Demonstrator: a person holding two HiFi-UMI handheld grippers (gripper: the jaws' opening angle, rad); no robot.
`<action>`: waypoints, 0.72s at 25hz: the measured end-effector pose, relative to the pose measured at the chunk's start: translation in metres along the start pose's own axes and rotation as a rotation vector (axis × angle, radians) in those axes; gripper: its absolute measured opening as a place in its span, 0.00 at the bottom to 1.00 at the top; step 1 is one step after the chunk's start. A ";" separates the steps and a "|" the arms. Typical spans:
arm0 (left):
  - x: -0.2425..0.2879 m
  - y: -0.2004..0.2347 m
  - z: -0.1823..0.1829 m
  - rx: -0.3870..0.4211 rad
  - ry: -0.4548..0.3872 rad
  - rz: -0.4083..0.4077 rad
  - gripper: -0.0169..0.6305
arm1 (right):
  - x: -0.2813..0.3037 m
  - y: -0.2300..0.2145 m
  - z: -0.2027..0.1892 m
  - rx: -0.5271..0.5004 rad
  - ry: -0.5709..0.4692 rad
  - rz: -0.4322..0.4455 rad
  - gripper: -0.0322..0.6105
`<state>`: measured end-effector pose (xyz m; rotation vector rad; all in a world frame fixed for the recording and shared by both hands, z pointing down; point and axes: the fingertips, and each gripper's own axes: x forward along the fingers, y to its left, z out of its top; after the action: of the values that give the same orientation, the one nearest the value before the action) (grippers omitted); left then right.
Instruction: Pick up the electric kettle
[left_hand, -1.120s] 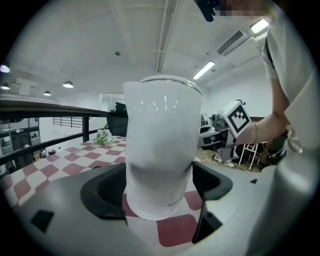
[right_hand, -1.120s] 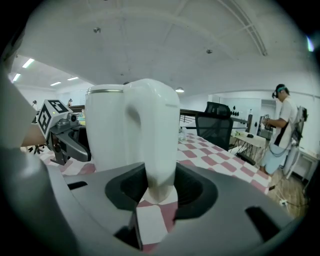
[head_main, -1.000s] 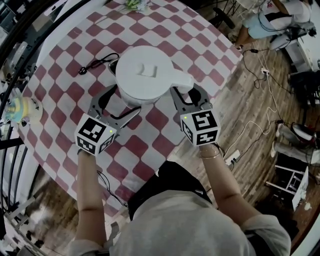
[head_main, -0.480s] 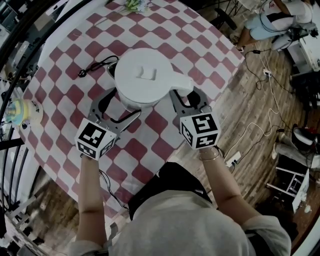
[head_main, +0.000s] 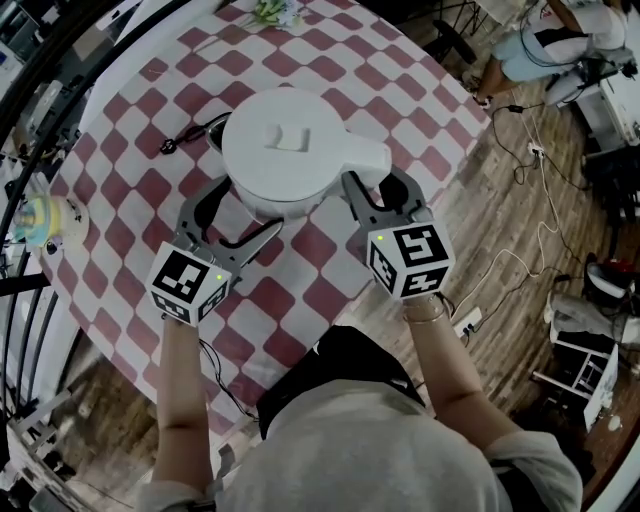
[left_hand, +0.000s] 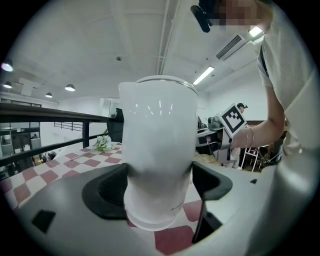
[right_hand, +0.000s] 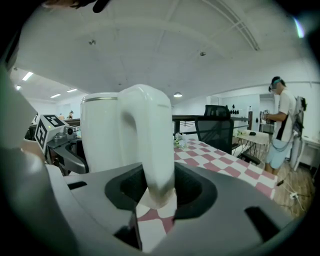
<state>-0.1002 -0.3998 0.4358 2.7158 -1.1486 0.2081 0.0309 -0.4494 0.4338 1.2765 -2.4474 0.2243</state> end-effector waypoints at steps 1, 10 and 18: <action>-0.001 -0.001 0.004 0.006 -0.006 0.003 0.66 | -0.002 0.000 0.003 0.001 -0.007 0.002 0.28; -0.014 -0.022 0.037 0.030 -0.048 0.040 0.66 | -0.027 -0.002 0.029 0.015 -0.067 0.022 0.28; -0.029 -0.047 0.066 0.033 -0.084 0.097 0.66 | -0.056 -0.001 0.059 -0.008 -0.135 0.058 0.29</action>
<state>-0.0827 -0.3617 0.3605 2.7236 -1.3126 0.1286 0.0459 -0.4254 0.3574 1.2566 -2.5984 0.1468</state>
